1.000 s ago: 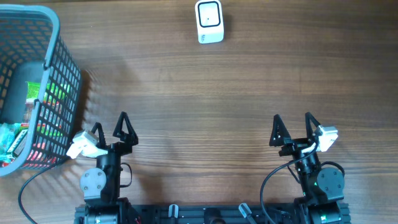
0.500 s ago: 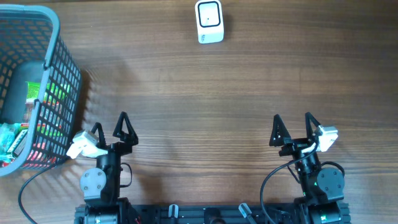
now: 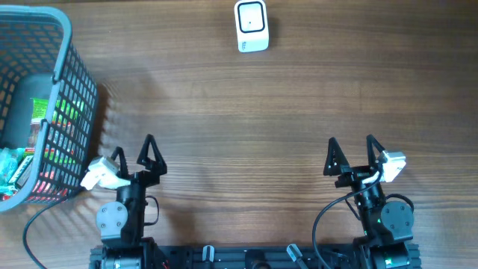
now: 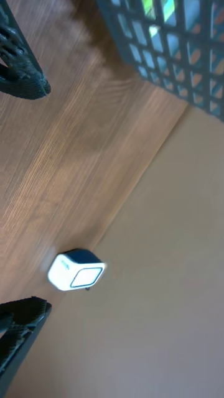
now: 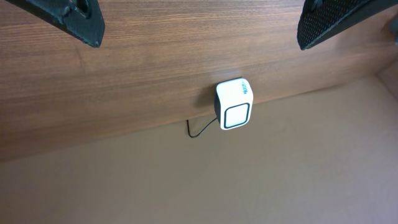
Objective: Scan the item barcode
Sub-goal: 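Move the left gripper into the grey basket toward the items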
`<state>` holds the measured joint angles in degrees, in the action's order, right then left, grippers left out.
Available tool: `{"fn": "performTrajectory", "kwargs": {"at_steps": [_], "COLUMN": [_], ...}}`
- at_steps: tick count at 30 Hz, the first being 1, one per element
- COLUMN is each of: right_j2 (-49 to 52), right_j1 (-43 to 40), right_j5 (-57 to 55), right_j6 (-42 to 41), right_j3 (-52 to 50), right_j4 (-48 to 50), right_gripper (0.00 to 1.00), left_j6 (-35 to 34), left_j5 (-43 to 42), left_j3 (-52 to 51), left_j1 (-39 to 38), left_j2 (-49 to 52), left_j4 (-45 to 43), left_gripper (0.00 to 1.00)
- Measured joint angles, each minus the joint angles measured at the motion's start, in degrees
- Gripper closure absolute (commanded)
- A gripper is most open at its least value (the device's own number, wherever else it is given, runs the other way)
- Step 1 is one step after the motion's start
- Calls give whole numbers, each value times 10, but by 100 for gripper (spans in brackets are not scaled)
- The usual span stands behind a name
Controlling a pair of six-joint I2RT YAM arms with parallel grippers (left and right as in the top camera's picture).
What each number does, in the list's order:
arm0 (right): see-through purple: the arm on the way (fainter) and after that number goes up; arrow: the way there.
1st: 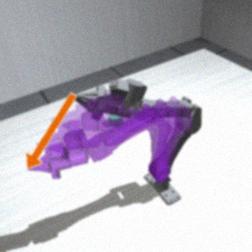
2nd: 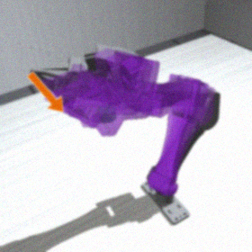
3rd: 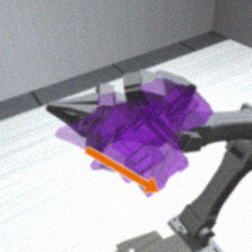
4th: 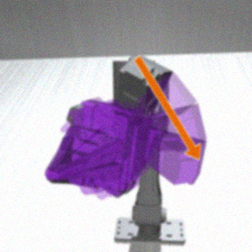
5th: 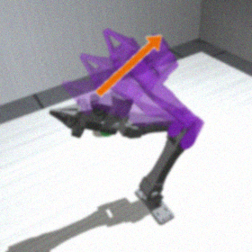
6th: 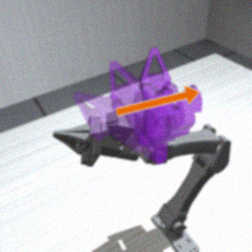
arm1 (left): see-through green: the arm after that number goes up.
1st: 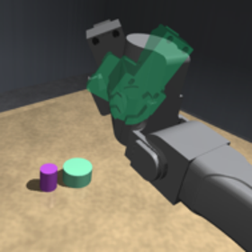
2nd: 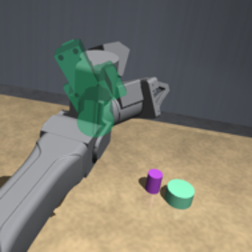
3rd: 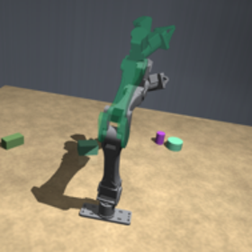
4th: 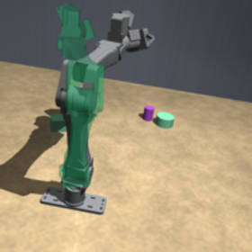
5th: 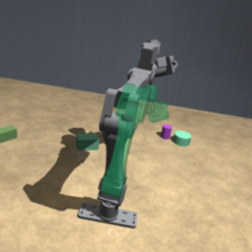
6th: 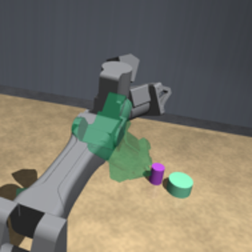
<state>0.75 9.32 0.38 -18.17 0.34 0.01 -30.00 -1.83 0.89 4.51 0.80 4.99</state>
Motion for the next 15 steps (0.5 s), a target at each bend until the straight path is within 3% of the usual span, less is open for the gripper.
{"fn": "performTrajectory", "kwargs": {"at_steps": [5,7,11,15], "right_j2": [0,0,0,0], "right_j1": [0,0,0,0], "right_j5": [0,0,0,0], "right_j6": [0,0,0,0], "right_j3": [0,0,0,0], "right_j4": [0,0,0,0], "right_gripper": [0,0,0,0], "left_j6": [2,3,17,62], "left_j5": [-51,-72,-101,-112], "left_j3": [108,223,549,921], "left_j1": [0,0,0,0], "left_j2": [10,43,192,415], "left_j4": [215,311,501,707], "left_gripper": [0,0,0,0]}}
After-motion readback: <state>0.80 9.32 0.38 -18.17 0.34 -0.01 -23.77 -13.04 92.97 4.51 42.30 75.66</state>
